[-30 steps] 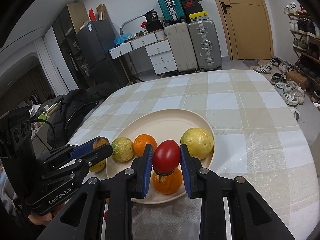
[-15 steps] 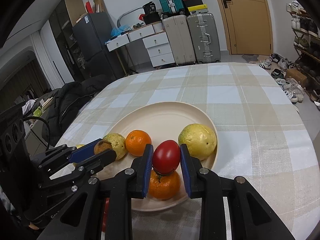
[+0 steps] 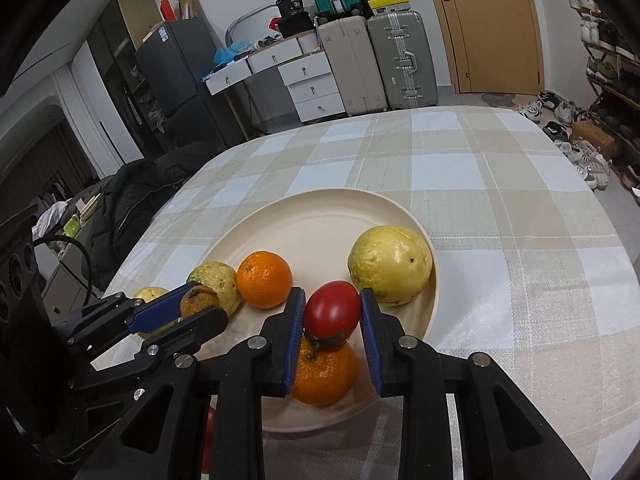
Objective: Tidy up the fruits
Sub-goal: 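Carry the tomato and longan over the white plate and open both tools, then pull both open tools back from the plate toward the loose tomatoes and longan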
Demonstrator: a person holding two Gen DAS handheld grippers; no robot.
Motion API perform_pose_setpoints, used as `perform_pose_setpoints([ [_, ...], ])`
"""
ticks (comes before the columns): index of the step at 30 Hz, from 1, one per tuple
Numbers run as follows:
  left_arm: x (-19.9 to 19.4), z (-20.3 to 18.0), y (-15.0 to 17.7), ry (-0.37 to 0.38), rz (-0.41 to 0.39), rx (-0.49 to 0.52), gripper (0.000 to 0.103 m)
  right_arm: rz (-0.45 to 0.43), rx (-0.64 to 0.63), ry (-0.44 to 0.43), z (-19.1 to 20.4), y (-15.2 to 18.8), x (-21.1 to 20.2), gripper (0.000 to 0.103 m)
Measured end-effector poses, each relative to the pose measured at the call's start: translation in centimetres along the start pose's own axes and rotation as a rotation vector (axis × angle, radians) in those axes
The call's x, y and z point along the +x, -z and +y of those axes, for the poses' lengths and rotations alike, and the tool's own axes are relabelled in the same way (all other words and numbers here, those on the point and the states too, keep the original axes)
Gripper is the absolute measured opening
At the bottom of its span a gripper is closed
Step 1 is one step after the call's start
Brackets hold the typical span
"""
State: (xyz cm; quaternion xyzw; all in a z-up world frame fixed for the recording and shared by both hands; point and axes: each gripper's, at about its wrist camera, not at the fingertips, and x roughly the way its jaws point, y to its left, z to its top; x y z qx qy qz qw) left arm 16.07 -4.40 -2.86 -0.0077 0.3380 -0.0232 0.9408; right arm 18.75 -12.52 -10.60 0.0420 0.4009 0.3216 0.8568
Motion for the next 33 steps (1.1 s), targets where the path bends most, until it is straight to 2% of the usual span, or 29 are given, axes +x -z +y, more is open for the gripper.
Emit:
perform_pose_setpoints([
  [4,-0.1,0.0,0.1,-0.002,0.001,-0.001,0.021,-0.013,-0.001,0.007,-0.1,0.1,-0.6,0.028],
  [6,-0.3,0.0,0.2,0.007,-0.003,-0.003,0.022,-0.035,-0.009,0.013,-0.1,0.3,-1.3,0.032],
  [9,-1.0,0.3,0.6,0.002,-0.015,-0.004,0.024,-0.061,-0.014,0.014,-0.3,0.7,-2.5,0.044],
  [12,-1.9,0.6,0.8,-0.001,-0.022,-0.022,0.043,-0.087,-0.035,0.034,-0.1,1.3,-3.7,0.051],
  [13,-2.3,0.7,0.9,0.001,-0.033,-0.025,0.054,-0.090,-0.045,0.044,-0.1,1.5,-4.0,0.056],
  [14,-2.9,0.7,1.1,-0.005,-0.047,-0.026,0.068,-0.096,-0.048,0.049,-0.1,1.7,-4.3,0.068],
  [15,-3.6,0.7,1.2,-0.021,-0.065,-0.025,0.074,-0.109,-0.040,0.063,-0.1,1.9,-4.7,0.075],
  [16,-4.2,0.7,1.4,-0.030,-0.082,-0.024,0.083,-0.121,-0.031,0.070,-0.1,2.1,-5.1,0.089],
  [17,-4.9,0.7,1.6,-0.033,-0.100,-0.022,0.085,-0.134,-0.018,0.068,-0.2,2.3,-5.6,0.100],
  [21,-7.2,0.7,2.2,-0.036,-0.115,-0.015,0.090,-0.146,-0.010,0.054,0.3,2.8,-6.9,0.103],
  [23,-8.3,0.7,2.5,-0.030,-0.130,-0.016,0.103,-0.154,-0.032,0.045,0.9,3.1,-7.4,0.103],
  [33,-11.4,0.6,4.6,-0.058,-0.155,-0.028,0.103,-0.126,-0.109,0.054,3.2,5.2,-7.2,0.103],
])
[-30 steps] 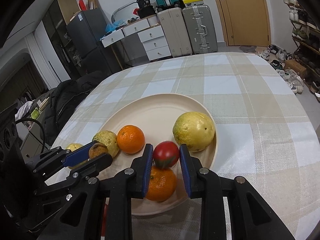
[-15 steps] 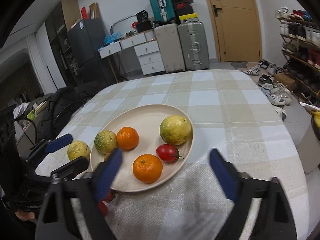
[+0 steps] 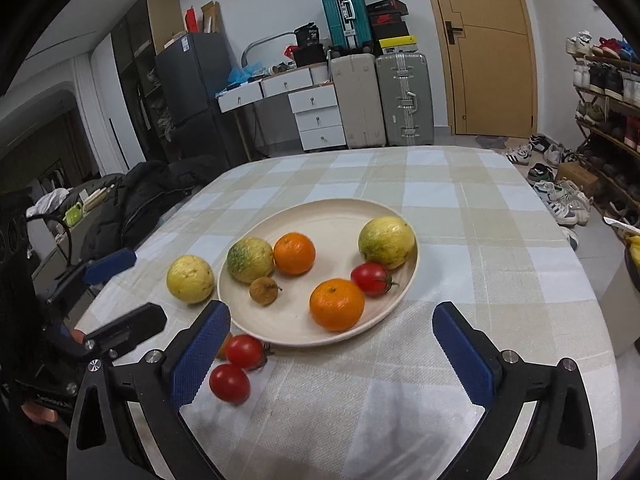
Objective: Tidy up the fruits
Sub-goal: 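Pull both open tools back from the plate toward the loose tomatoes and longan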
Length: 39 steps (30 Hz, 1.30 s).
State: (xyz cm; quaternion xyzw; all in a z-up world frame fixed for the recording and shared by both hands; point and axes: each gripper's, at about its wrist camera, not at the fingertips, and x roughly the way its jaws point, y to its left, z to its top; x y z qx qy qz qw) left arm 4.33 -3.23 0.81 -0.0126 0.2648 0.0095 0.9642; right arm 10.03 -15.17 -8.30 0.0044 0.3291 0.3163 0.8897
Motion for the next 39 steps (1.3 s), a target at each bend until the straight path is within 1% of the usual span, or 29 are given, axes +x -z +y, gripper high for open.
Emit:
perform_pose_setpoints([
  [2,-0.6,0.3,0.3,0.005,-0.002,-0.014,0.103,0.006,-0.012,-0.005,0.5,0.4,-0.1,0.103],
  [4,-1.0,0.4,0.5,0.007,0.005,-0.018,0.103,0.008,-0.033,-0.032,1.1,0.8,-0.3,0.103],
  [9,-1.2,0.5,0.8,-0.009,0.005,0.011,0.103,0.046,-0.106,-0.003,2.6,1.7,0.1,0.103],
  [11,-1.2,0.8,0.8,-0.021,0.005,0.004,0.103,0.075,-0.114,-0.016,2.8,2.1,0.5,0.103],
  [12,-1.2,1.0,0.8,-0.012,0.008,0.002,0.103,0.089,-0.114,-0.017,2.7,2.2,0.7,0.103],
  [14,-1.1,1.4,0.7,-0.024,0.012,-0.007,0.103,0.111,-0.108,-0.007,2.7,2.3,1.1,0.103],
  [18,-0.7,2.5,0.7,-0.014,0.030,-0.040,0.103,0.136,-0.048,-0.015,2.4,2.1,1.6,0.103],
  [25,0.3,3.9,0.8,-0.032,0.057,-0.072,0.103,0.197,-0.067,-0.037,3.3,2.4,2.3,0.103],
  [29,0.8,4.5,0.9,-0.023,0.080,-0.098,0.103,0.236,-0.061,-0.047,3.7,3.0,3.1,0.102],
  [30,0.9,4.5,1.0,-0.021,0.086,-0.101,0.103,0.239,-0.069,-0.049,3.9,3.1,3.2,0.100],
  [32,1.2,4.5,1.1,-0.019,0.096,-0.099,0.103,0.257,-0.086,-0.069,4.4,3.3,3.5,0.083],
  [33,1.3,4.4,1.2,-0.020,0.099,-0.096,0.103,0.264,-0.091,-0.088,4.6,3.4,3.5,0.082],
  [36,1.5,4.1,1.3,-0.024,0.104,-0.083,0.103,0.265,-0.120,-0.085,5.3,3.6,3.6,0.081],
  [37,1.5,4.1,1.3,-0.023,0.102,-0.080,0.103,0.264,-0.131,-0.091,5.5,3.7,3.6,0.078],
  [39,1.6,4.0,1.3,-0.021,0.103,-0.079,0.103,0.268,-0.138,-0.095,5.8,3.8,3.6,0.077],
])
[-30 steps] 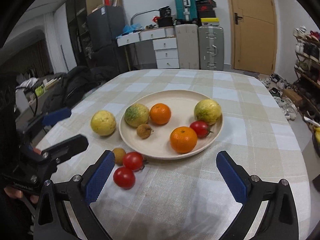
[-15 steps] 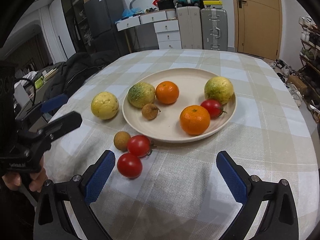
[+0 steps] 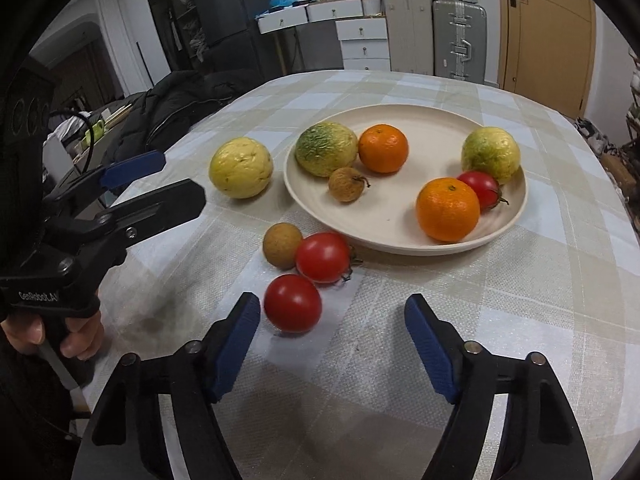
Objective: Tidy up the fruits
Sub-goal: 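Pull both open tools back from the plate toward the loose tomatoes and longan, then grasp another red tomato with the right tool while the left tool grasps the second longan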
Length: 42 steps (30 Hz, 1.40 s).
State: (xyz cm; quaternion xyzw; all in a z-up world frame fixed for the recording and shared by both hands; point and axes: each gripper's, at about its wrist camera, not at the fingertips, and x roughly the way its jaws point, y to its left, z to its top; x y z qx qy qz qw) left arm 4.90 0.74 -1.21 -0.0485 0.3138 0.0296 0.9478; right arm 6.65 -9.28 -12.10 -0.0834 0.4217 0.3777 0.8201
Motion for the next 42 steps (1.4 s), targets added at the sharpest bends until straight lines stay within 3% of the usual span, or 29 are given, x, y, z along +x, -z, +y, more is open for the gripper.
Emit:
perform_pose_setpoints([
  [7,0.2,-0.3,0.2,0.008,0.010,0.013,0.103,0.012,-0.028,-0.004,0.7,0.1,0.2,0.062],
  [15,0.6,-0.9,0.4,0.013,0.027,0.031,0.103,0.011,-0.061,-0.023,1.2,0.1,0.3,0.032],
  [21,0.7,-1.0,0.6,0.019,0.036,0.036,0.103,-0.019,-0.051,-0.018,0.7,0.0,-0.6,0.032],
  [30,2.3,-2.0,1.2,0.057,0.139,0.077,0.103,-0.091,0.043,0.019,-2.6,-0.8,-3.1,0.031],
  [33,3.2,-2.4,1.4,0.077,0.177,0.091,0.095,-0.101,0.056,0.025,-3.3,-0.9,-3.5,0.031],
  [36,4.2,-2.9,1.4,0.074,0.219,0.109,0.078,-0.106,0.058,0.025,-3.5,-1.1,-3.8,0.031],
  [42,5.7,-4.3,1.2,0.086,0.254,0.146,0.067,-0.105,0.058,0.027,-3.6,-0.9,-3.9,0.031],
])
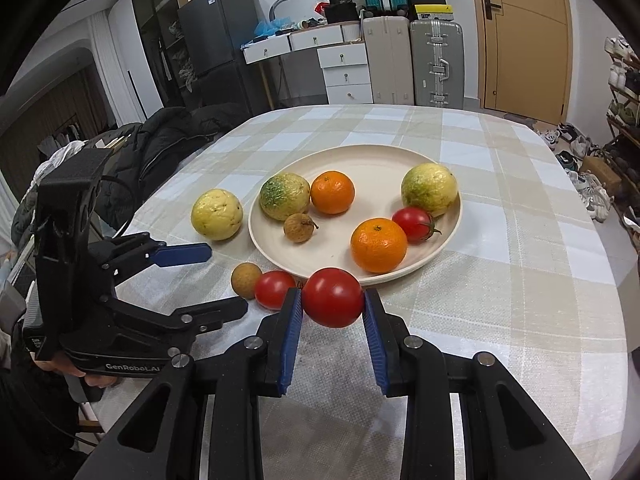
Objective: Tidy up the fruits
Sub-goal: 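Grasp another red tomato with the right tool while the left tool grasps the second longan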
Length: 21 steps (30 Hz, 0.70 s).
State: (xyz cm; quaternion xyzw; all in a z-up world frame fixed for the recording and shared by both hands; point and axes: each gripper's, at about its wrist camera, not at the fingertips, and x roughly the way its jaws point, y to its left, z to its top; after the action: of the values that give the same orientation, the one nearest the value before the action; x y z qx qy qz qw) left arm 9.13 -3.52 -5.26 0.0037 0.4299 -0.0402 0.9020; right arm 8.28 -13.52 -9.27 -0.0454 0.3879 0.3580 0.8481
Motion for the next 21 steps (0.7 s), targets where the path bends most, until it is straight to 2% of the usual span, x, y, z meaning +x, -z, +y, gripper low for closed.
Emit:
perform_pose_setpoints([
  [2,0.4,-0.5,-0.1,0.008,0.015,0.021,0.061,0.000,-0.001,-0.002,0.0,0.1,0.0,0.031],
  [12,1.1,-1.1,-0.6,0.045,0.022,0.055,0.047,0.006,0.001,-0.001,-0.2,0.2,0.1,0.031],
  [18,0.9,-1.6,-0.5,0.047,0.012,0.084,0.024,0.008,-0.005,-0.005,-0.1,0.3,0.2,0.031],
  [21,0.7,-1.5,-0.3,0.053,0.010,0.078,0.024,0.009,-0.007,-0.006,0.0,0.3,0.2,0.031],
])
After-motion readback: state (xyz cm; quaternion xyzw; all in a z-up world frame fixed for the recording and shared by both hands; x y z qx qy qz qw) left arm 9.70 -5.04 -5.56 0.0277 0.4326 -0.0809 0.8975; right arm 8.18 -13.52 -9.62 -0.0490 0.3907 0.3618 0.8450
